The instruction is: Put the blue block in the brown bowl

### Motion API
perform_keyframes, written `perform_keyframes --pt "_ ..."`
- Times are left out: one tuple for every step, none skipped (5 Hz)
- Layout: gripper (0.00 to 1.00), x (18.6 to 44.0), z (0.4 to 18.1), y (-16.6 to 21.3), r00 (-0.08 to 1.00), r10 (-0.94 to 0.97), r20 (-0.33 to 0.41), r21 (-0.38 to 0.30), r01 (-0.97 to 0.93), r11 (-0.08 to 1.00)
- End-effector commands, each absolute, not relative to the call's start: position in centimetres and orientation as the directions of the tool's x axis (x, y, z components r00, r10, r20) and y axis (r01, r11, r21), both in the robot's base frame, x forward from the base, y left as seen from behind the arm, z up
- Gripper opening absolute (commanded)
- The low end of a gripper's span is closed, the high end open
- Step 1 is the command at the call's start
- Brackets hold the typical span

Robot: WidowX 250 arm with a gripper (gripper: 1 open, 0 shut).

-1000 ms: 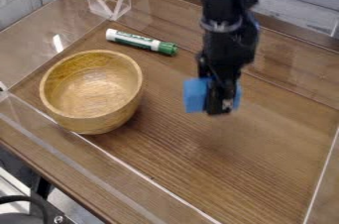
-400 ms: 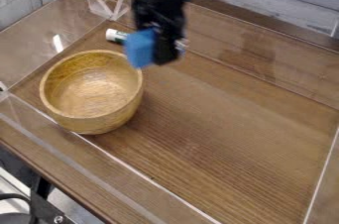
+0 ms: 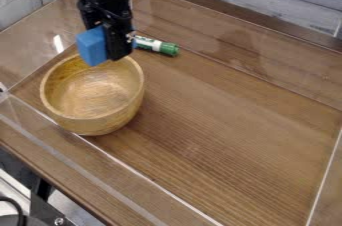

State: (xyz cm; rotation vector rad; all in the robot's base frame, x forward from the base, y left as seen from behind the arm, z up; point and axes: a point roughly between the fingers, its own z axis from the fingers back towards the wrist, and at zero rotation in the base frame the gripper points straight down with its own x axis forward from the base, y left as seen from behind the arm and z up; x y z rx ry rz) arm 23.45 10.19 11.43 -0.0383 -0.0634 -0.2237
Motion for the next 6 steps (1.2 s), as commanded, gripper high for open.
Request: perform_keyframes --pt "0.0 23.5 12.3 11.9 0.976 -0.183 0.116 0.008 0.183 0.983" --pt "0.0 23.5 11.4 12.9 0.982 -0.149 0.118 0.013 0.149 0.989" --pt "0.0 23.6 10.7 13.2 0.984 -0.132 0.122 0.016 0.132 0.991" --pt "0.0 23.7 10.1 13.4 0.985 -0.118 0.126 0.018 0.117 0.993" --pt "0.0 23.7 9.4 13.6 0.986 -0.108 0.128 0.021 0.106 0.994" --pt "0.0 23.6 9.0 13.6 0.986 -0.101 0.131 0.018 0.1 0.995"
